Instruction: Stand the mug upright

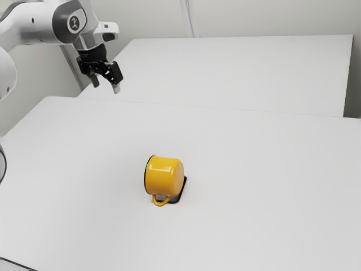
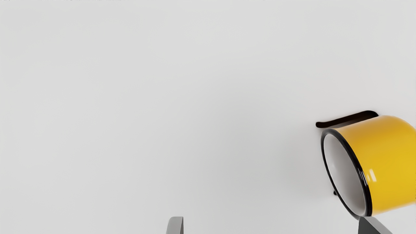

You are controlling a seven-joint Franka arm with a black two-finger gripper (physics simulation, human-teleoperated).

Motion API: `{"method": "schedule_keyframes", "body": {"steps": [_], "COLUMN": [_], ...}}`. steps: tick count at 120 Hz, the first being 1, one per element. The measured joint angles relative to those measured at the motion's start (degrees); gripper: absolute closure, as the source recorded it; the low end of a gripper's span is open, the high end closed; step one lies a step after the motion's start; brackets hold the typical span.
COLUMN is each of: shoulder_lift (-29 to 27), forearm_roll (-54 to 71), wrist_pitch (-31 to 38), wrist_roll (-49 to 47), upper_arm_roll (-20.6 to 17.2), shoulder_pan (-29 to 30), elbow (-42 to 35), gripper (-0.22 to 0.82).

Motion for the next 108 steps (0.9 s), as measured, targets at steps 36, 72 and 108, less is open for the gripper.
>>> {"method": "schedule_keyframes", "body": {"steps": [36, 72, 108], "shoulder_lift": [-7.1, -9.9, -9.0], "forearm_roll": [-3.0, -18.8, -38.2], "wrist_pitch": [1.8, 1.9, -1.1], "wrist_roll": [-1.3, -4.5, -4.4], "upper_arm_roll": [0.3, 1.3, 5.4], "shoulder_pan": [-0.1, 0.8, 0.8], "elbow": [-11.0, -20.5, -27.6], "gripper": [0.02, 0.02, 0.03]}}
